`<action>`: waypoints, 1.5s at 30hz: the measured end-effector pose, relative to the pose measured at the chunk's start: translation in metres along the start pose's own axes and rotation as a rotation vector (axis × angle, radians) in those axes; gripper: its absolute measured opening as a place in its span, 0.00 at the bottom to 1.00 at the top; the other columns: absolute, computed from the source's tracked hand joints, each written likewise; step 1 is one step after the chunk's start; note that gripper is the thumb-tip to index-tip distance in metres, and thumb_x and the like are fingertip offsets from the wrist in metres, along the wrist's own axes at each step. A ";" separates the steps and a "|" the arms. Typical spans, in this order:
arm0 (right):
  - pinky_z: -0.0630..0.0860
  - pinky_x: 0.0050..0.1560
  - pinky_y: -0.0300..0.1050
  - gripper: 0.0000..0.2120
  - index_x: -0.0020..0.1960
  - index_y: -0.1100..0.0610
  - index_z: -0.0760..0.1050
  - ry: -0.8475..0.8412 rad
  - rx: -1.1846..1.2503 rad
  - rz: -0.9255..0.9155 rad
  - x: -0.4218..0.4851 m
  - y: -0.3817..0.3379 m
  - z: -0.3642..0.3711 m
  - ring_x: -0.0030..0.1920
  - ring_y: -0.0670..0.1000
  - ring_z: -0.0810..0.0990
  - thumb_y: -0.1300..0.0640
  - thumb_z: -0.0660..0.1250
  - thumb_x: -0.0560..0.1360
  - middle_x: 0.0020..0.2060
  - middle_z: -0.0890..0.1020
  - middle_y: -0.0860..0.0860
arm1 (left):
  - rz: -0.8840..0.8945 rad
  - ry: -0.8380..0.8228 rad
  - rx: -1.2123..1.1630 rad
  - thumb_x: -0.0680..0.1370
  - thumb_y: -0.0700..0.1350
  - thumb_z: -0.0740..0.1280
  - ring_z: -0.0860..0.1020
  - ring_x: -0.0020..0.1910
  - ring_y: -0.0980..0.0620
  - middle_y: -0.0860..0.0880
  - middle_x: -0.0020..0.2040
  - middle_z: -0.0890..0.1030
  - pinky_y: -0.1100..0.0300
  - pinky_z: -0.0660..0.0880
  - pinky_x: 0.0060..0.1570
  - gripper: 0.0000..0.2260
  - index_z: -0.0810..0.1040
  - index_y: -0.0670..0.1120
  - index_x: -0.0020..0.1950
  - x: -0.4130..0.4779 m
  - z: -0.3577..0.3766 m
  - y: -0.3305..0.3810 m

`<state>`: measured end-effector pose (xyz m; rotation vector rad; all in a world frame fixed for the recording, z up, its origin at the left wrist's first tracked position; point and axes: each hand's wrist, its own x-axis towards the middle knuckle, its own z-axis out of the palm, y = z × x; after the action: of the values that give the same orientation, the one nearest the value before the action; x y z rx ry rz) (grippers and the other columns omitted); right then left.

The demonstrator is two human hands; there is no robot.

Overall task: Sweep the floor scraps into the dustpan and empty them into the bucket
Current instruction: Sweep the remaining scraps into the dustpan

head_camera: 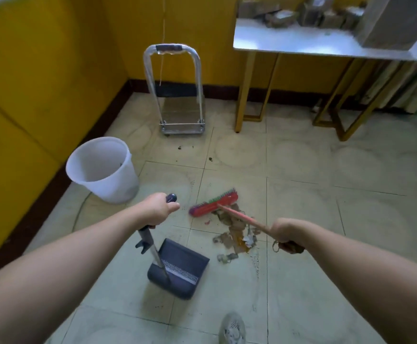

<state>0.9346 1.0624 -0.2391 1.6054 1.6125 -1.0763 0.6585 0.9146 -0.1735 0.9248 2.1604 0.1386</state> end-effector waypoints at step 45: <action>0.65 0.27 0.35 0.06 0.50 0.55 0.73 0.145 -0.929 -0.598 -0.097 0.139 0.072 0.30 0.45 0.67 0.59 0.57 0.80 0.34 0.70 0.47 | -0.189 0.101 -0.174 0.79 0.51 0.62 0.68 0.27 0.47 0.45 0.30 0.68 0.59 0.68 0.28 0.14 0.66 0.43 0.40 -0.216 0.168 -0.033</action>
<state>1.0710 0.9430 -0.2063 0.6017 2.2835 -0.3130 0.8511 0.7175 -0.1717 0.6233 2.2747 0.2800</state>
